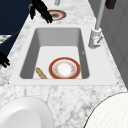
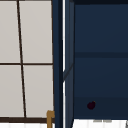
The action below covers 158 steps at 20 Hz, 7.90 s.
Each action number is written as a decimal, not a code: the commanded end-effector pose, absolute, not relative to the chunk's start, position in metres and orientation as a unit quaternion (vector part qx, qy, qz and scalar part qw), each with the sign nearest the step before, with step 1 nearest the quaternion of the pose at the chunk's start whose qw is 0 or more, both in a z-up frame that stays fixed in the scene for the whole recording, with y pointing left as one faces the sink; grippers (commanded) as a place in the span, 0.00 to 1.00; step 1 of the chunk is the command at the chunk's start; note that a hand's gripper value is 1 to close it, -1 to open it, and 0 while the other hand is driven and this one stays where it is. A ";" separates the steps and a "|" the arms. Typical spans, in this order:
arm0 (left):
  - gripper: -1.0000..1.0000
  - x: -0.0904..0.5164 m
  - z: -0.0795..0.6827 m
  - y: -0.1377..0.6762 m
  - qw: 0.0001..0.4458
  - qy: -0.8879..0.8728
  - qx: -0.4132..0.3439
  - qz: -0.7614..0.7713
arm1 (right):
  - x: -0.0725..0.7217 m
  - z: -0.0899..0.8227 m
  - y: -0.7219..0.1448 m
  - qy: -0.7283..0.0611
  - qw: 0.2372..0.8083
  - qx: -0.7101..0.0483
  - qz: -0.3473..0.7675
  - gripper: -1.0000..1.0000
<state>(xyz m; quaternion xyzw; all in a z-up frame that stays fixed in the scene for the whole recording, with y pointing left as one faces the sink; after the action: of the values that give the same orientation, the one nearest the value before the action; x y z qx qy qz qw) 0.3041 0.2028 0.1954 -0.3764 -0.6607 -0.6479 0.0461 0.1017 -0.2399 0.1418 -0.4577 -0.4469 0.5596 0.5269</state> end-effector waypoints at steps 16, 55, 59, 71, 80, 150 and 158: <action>0.00 0.303 0.187 0.215 0.094 -0.676 -0.339 -0.647 | 0.102 0.142 -0.240 -0.447 0.527 -0.458 0.560 0.50; 0.00 0.284 0.279 0.398 0.070 -0.643 -0.371 -0.667 | 0.102 0.142 -0.240 -0.447 0.527 -0.458 0.560 0.50; 0.00 0.265 0.279 0.403 0.051 -0.639 -0.383 -0.665 | 0.102 0.142 -0.240 -0.447 0.527 -0.458 0.560 0.50; 0.00 0.249 0.278 0.428 0.099 -0.666 -0.335 -0.659 | 0.102 0.142 -0.240 -0.447 0.527 -0.458 0.560 0.50; 0.00 0.249 0.301 0.443 0.115 -0.656 -0.344 -0.662 | 0.102 0.142 -0.240 -0.447 0.527 -0.458 0.560 0.50; 1.00 0.185 0.126 0.528 0.050 -0.643 -0.353 -0.678 | 0.102 0.142 -0.240 -0.447 0.527 -0.458 0.560 0.50; 1.00 0.178 0.139 0.529 0.074 -0.653 -0.344 -0.671 | 0.102 0.142 -0.240 -0.447 0.527 -0.458 0.560 0.50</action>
<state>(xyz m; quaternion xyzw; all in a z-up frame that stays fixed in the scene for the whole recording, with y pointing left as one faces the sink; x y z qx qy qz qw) 0.1780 0.5288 0.1345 -0.3419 -0.6544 -0.6702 0.0750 0.1017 -0.2399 0.1418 -0.4577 -0.4469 0.5596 0.5269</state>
